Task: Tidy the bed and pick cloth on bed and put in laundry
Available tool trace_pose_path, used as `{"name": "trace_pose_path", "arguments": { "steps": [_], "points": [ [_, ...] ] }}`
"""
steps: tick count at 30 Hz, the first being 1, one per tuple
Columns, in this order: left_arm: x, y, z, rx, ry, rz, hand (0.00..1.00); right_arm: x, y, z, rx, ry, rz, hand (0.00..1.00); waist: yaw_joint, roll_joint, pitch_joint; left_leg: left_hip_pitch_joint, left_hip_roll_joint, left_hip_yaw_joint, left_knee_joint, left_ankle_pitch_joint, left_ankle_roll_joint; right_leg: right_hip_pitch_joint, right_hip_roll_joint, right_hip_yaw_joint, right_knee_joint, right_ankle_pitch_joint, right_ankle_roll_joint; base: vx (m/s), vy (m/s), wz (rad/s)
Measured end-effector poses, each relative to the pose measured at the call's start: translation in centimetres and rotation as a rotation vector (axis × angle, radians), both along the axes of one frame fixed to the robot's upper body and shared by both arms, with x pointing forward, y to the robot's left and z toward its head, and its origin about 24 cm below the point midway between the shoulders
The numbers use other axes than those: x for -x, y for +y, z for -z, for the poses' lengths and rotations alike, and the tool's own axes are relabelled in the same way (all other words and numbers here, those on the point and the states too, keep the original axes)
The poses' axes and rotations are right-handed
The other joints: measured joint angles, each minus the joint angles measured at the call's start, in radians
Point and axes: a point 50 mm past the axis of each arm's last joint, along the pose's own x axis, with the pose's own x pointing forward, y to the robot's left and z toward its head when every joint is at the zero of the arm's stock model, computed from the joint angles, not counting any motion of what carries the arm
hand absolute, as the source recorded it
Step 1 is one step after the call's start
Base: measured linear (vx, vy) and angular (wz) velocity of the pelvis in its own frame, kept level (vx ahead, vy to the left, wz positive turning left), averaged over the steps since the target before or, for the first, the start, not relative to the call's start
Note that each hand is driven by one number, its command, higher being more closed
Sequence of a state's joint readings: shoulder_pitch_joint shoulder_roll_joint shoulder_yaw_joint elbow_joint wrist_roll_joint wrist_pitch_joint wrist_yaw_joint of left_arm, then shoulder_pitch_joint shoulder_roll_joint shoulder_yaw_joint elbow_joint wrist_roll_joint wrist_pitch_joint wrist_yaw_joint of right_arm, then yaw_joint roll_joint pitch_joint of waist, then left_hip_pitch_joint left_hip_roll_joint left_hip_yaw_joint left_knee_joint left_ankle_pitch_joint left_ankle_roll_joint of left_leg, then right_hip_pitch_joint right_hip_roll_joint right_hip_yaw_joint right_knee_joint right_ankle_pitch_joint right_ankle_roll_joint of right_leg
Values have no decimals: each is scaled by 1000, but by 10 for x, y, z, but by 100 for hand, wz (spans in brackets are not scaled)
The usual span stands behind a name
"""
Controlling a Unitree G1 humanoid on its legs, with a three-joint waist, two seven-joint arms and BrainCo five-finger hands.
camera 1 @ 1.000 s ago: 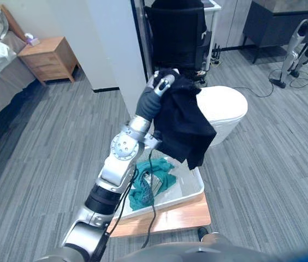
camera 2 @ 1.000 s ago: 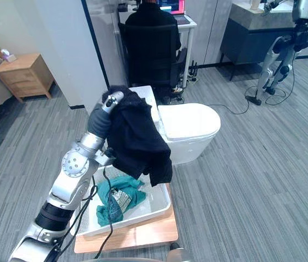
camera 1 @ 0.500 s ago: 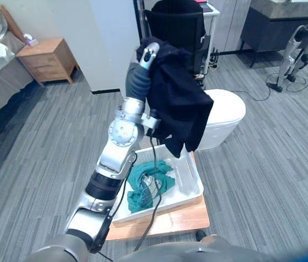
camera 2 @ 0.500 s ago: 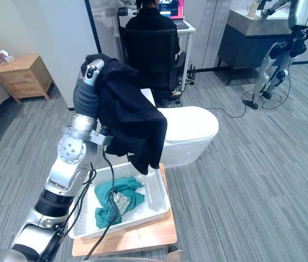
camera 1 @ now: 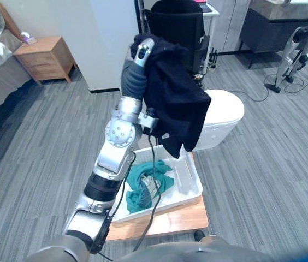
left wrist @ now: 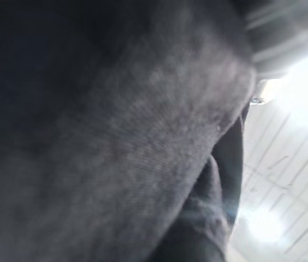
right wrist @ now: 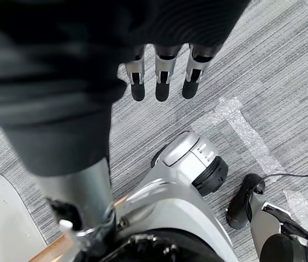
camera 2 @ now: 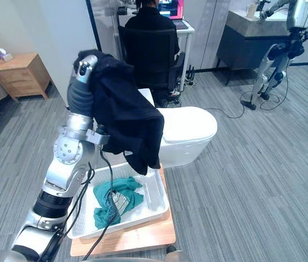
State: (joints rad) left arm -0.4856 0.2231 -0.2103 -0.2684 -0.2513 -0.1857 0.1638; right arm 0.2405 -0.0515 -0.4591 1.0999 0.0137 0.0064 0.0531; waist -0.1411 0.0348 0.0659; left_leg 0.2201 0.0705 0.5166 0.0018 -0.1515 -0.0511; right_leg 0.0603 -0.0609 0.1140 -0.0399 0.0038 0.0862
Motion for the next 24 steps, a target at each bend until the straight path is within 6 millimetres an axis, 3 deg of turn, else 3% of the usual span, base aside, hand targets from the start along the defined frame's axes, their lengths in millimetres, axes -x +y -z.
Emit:
{"name": "trace_pose_path", "arguments": {
  "steps": [6, 15, 24],
  "points": [
    [2, 1, 5, 49, 28, -21, 100, 2, 0, 0, 17, 26, -42, 0, 21, -3, -6, -1, -3, -7, 0, 0, 1, 3, -6, -11, -14, 2, 0, -2, 1, 3],
    [14, 4, 17, 107, 59, -29, 100, 3, 0, 1, 25, 45, -66, 0, 24, -8, -13, 3, -4, -28, 0, 2, 2, 18, -9, -25, -19, 3, 1, 6, -6, 5],
    [17, 6, 49, 126, 228, -59, 100, 6, -2, 1, 25, 73, -100, 0, 29, -13, -28, 5, -10, -36, 0, 2, 4, 22, -12, -35, -22, 4, 3, -5, 1, 1]
  ]
}}
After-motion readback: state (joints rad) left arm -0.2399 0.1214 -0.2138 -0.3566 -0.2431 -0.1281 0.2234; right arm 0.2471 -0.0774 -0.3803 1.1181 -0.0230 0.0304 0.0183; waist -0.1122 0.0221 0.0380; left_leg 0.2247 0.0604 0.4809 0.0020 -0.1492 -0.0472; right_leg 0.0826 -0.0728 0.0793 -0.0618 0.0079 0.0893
